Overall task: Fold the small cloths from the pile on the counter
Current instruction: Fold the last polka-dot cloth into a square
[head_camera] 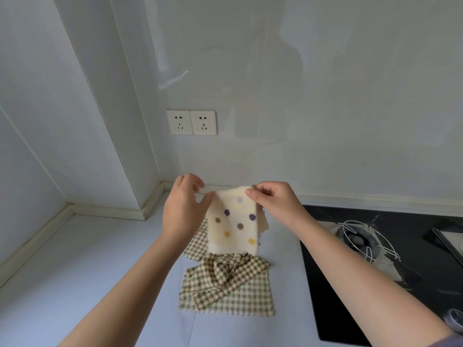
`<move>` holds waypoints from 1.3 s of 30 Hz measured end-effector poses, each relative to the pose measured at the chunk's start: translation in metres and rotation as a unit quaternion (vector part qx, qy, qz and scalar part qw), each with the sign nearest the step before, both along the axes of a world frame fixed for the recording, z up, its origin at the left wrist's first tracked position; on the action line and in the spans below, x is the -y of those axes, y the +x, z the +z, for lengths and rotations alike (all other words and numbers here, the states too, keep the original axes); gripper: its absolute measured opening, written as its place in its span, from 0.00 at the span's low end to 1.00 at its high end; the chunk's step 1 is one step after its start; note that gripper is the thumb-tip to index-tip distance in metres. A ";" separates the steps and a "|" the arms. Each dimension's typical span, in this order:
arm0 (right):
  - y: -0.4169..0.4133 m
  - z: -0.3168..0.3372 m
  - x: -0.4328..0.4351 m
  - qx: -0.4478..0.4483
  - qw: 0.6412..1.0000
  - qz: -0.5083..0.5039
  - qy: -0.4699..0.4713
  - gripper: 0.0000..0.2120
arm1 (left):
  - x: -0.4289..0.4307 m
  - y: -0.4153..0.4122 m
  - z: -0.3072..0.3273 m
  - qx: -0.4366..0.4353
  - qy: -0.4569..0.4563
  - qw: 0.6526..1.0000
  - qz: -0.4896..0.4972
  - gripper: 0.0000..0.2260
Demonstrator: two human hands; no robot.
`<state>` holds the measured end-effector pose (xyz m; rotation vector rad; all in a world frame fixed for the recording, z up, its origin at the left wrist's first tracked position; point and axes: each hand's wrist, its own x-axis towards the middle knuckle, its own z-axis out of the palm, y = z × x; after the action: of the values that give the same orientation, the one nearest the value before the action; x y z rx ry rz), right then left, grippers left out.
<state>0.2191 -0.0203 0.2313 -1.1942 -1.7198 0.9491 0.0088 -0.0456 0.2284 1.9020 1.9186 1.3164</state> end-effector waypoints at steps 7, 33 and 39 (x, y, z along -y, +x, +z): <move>-0.015 0.004 0.002 -0.002 0.999 -0.045 -0.029 0.14 | 0.013 0.031 -0.020 0.120 -0.143 0.968 -0.167 0.06; 0.004 0.000 0.012 0.235 0.967 0.080 0.059 0.17 | 0.001 0.026 -0.015 -0.109 -0.227 0.947 -0.198 0.07; 0.009 0.005 0.011 0.349 0.916 0.153 0.126 0.04 | 0.000 0.007 -0.011 -0.176 -0.212 0.917 -0.290 0.09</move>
<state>0.2283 -0.0309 0.2364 -1.1832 -2.5684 0.4522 0.0159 -0.0455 0.2174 2.2954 1.4050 0.3741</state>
